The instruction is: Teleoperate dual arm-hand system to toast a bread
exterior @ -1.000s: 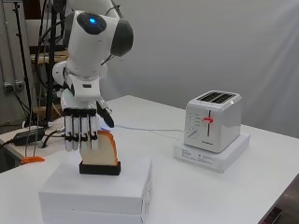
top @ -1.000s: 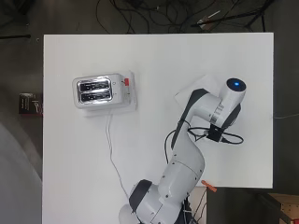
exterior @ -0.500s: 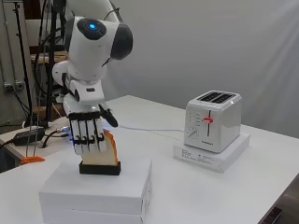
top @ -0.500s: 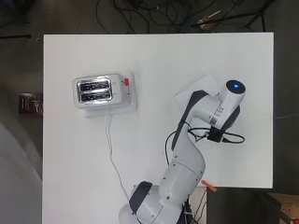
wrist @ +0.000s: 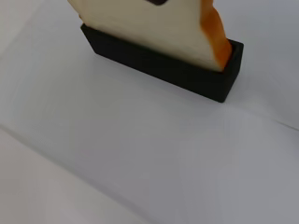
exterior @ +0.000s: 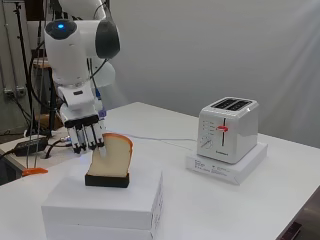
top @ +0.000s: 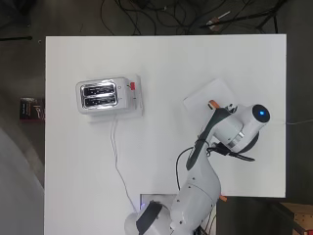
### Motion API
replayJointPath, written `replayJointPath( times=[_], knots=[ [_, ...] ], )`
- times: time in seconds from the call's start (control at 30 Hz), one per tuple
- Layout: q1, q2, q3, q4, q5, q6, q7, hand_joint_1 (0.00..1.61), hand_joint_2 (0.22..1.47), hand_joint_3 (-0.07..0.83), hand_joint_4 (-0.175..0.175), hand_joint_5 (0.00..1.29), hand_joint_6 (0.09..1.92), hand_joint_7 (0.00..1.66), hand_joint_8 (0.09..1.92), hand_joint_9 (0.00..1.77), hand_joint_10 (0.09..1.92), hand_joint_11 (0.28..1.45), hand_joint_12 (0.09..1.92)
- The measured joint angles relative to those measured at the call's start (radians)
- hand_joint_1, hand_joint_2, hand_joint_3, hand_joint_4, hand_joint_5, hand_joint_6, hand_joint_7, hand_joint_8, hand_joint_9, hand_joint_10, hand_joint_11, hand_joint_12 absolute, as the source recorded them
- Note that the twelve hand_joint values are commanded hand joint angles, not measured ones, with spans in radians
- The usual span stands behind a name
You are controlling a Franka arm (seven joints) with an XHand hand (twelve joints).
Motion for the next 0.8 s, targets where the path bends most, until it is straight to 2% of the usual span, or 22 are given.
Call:
replayJointPath(
  times=[0.07,0.1,0.13,0.2,0.23,0.27,0.3,0.33,0.37,0.43,0.63,0.8],
  knots=[
    [0.001,-0.063,0.031,-0.024,-0.007,0.015,0.000,1.23,1.23,0.002,-0.114,0.71,0.92,0.78,1.32,1.41,0.13,0.61,1.15],
    [0.001,-0.102,0.052,-0.040,-0.014,0.024,0.003,1.21,1.25,0.002,-0.144,0.69,1.16,0.76,1.35,1.40,0.12,0.61,1.14],
    [0.002,-0.138,0.072,-0.057,-0.019,0.034,0.005,1.19,1.26,0.001,-0.161,0.68,1.30,0.74,1.38,1.40,0.10,0.60,1.11],
    [0.003,-0.201,0.109,-0.086,-0.020,0.053,0.005,1.18,1.27,0.001,-0.173,0.66,1.40,0.72,1.40,1.39,0.09,0.60,1.08],
    [0.004,-0.229,0.128,-0.103,-0.020,0.064,0.003,0.82,1.26,-0.001,-0.134,0.53,1.01,0.65,1.00,1.20,0.09,0.55,0.81],
    [0.005,-0.248,0.145,-0.117,-0.019,0.073,0.001,0.47,1.16,-0.014,-0.083,0.39,0.60,0.50,0.59,0.91,0.09,0.50,0.51],
    [0.006,-0.255,0.156,-0.125,-0.023,0.076,0.003,0.24,1.05,-0.021,-0.042,0.29,0.32,0.37,0.31,0.66,0.09,0.46,0.29],
    [0.006,-0.249,0.161,-0.123,-0.034,0.067,0.007,0.12,0.98,-0.022,-0.017,0.23,0.16,0.28,0.16,0.50,0.09,0.44,0.16],
    [0.009,-0.236,0.160,-0.114,-0.045,0.050,0.015,0.06,0.95,-0.019,-0.002,0.20,0.09,0.24,0.09,0.42,0.09,0.42,0.09],
    [0.030,-0.198,0.143,-0.086,-0.058,0.009,0.032,0.01,0.92,-0.014,0.014,0.20,0.09,0.22,0.09,0.36,0.09,0.42,0.09],
    [0.117,-0.147,0.085,-0.061,-0.068,-0.022,0.028,0.00,0.96,0.012,0.043,0.27,0.09,0.25,0.09,0.36,0.09,0.44,0.09],
    [0.375,-0.188,-0.180,-0.060,-0.091,-0.026,0.070,0.02,0.96,0.005,0.051,0.26,0.09,0.25,0.09,0.35,0.09,0.43,0.09]
  ],
)
